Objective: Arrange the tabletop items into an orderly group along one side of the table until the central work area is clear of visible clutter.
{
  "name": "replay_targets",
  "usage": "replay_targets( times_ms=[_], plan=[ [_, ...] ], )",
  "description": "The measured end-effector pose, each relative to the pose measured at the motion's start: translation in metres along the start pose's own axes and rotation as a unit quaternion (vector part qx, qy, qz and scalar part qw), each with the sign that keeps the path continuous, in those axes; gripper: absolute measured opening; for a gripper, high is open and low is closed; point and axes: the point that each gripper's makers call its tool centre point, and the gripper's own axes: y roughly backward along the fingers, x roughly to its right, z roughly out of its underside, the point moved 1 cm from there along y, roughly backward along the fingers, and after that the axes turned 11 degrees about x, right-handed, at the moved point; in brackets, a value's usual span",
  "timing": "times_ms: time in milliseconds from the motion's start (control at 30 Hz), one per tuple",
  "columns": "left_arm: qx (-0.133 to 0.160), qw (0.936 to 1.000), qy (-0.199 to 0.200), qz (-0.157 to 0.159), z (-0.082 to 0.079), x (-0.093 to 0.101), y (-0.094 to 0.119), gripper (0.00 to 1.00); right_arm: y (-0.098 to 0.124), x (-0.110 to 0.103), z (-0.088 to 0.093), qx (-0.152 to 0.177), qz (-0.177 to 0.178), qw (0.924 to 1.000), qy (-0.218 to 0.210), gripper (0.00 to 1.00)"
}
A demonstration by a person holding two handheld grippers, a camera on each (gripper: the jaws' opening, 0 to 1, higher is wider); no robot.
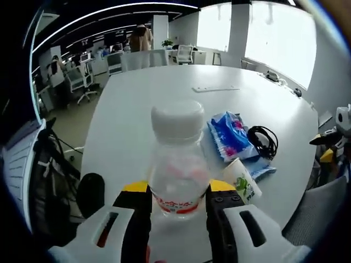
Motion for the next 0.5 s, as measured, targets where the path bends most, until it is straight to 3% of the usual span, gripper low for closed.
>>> replay_targets(
  times_ms=[500],
  plan=[
    [0.008, 0.9996, -0.013, -0.025, 0.013, 0.005, 0.012, 0.37, 0.002, -0.001, 0.003, -0.002, 0.002, 1.0, -0.003, 0.55]
  ],
)
